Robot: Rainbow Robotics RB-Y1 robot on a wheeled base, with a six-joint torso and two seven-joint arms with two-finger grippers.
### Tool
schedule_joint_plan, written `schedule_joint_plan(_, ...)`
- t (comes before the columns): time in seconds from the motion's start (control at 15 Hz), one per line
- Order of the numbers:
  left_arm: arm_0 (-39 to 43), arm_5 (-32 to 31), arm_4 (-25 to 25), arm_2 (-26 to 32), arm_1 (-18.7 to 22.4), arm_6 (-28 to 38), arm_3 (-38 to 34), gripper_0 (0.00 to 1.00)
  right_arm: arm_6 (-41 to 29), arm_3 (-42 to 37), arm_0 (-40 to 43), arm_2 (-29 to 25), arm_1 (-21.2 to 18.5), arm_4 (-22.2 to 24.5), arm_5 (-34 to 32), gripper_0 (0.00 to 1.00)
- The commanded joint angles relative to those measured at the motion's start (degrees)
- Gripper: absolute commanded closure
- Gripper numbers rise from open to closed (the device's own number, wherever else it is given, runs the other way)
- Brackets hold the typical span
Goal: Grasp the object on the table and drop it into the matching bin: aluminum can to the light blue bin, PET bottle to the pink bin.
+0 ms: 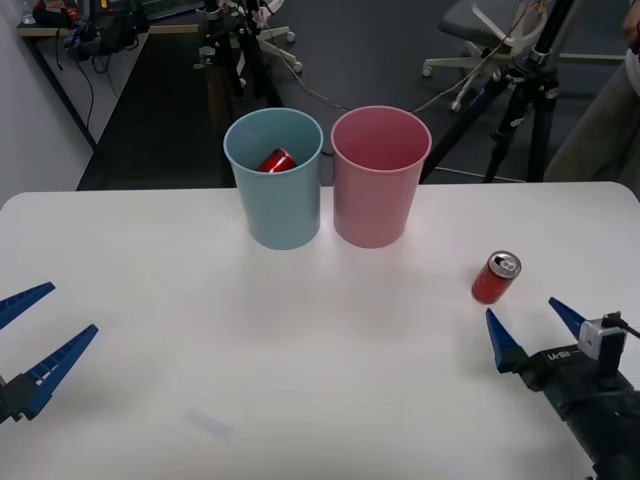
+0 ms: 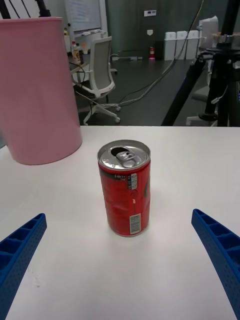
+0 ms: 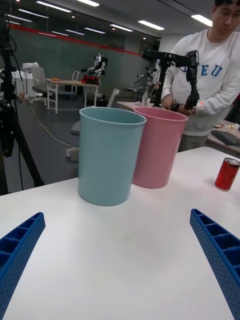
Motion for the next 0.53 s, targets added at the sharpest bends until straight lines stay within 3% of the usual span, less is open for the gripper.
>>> schedule_joint_plan(0.07,0.00,0.00,0.00,0.00,0.00,0.00,0.00,0.00,7.13,5.54,-4.03,0.62,0.48,-4.43,0.00,0.00)
schedule_joint_plan(0.53,0.00,0.00,0.00,0.00,0.00,0.00,0.00,0.00,17.67,15.12,-12.03,0.62,1.10,-10.23,-0.88,0.00)
